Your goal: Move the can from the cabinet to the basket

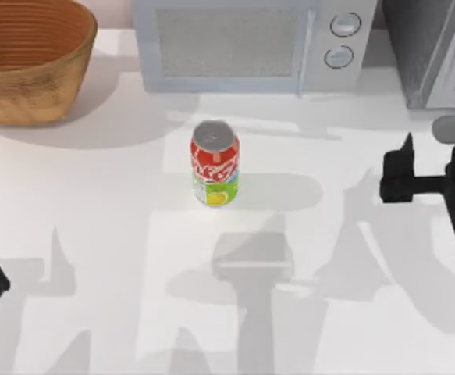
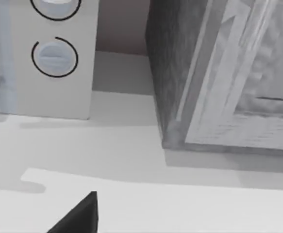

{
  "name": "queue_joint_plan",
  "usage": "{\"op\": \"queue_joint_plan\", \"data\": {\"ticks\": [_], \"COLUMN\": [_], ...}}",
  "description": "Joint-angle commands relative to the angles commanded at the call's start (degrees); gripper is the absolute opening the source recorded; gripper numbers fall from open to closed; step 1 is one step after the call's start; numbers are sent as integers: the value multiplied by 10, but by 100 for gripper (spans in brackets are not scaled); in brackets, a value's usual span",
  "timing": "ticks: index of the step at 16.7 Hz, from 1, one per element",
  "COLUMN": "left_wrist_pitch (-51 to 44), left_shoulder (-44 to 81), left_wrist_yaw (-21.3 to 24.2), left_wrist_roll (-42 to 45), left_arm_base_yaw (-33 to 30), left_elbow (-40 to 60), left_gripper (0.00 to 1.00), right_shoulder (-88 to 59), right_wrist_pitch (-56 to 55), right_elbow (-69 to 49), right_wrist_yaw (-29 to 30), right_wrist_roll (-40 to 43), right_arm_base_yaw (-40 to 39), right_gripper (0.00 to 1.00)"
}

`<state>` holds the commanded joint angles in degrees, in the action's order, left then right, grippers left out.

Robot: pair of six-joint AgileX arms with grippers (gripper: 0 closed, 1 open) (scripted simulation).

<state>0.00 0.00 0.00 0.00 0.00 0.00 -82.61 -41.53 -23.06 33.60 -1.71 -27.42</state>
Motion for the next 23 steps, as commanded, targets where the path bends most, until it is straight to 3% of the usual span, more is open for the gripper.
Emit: {"op": "queue_joint_plan", "data": {"ticks": [8, 17, 23], "left_wrist_pitch": [0, 0, 0], "left_shoulder": [0, 0, 0], "left_wrist_yaw": [0, 0, 0], "left_wrist_roll": [0, 0, 0], "left_arm_base_yaw": [0, 0, 0], "left_elbow": [0, 0, 0], "left_gripper": [100, 100, 100], "right_shoulder": [294, 717, 826], "right_wrist_pitch": [211, 354, 415], "right_elbow": [132, 200, 231], "right_wrist_yaw": [-142, -276, -336], "right_wrist_roll": [12, 14, 17], "right_arm_base_yaw": [142, 246, 274], "right_gripper": [100, 100, 100]}}
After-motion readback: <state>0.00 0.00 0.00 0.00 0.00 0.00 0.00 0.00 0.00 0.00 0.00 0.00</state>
